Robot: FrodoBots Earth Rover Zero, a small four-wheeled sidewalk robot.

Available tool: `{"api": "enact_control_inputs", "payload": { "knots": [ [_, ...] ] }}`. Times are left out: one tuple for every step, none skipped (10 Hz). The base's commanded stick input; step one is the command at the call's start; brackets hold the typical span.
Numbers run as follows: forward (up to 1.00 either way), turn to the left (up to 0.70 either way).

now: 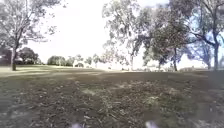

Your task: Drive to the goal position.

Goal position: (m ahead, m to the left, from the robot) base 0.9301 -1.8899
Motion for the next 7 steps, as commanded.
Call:
{"api": "enact_control_inputs", "payload": {
  "knots": [
    [0.06, 0.00],
    [0.29, 0.00],
    [0.54, 0.00],
    [0.70, 0.00],
    [0.70, 0.00],
    [0.70, -0.14],
    [0.70, -0.30]
  ]
}}
